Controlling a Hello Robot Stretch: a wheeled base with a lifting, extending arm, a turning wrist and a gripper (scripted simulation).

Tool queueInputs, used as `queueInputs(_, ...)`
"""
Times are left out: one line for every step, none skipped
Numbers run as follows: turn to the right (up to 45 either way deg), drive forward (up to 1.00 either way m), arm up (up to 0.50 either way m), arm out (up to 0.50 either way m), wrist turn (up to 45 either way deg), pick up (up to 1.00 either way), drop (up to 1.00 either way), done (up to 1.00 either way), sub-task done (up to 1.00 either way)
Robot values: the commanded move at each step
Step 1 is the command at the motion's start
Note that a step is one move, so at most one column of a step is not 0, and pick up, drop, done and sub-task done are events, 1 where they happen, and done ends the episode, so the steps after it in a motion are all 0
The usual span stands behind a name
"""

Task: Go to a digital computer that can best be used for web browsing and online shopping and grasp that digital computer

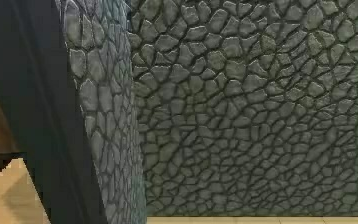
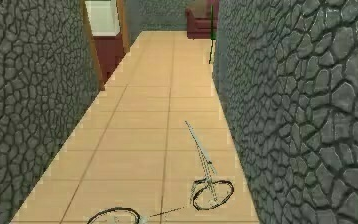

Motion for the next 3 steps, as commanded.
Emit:
queueInputs(45.0,0.00,0.00,0.00,0.0,0.00,0.00,0.00,0.00)
queueInputs(0.0,0.40,0.00,0.00,0.0,0.00,0.00,0.00,0.00)
queueInputs(-39.0,0.00,0.00,0.00,0.0,0.00,0.00,0.00,0.00)
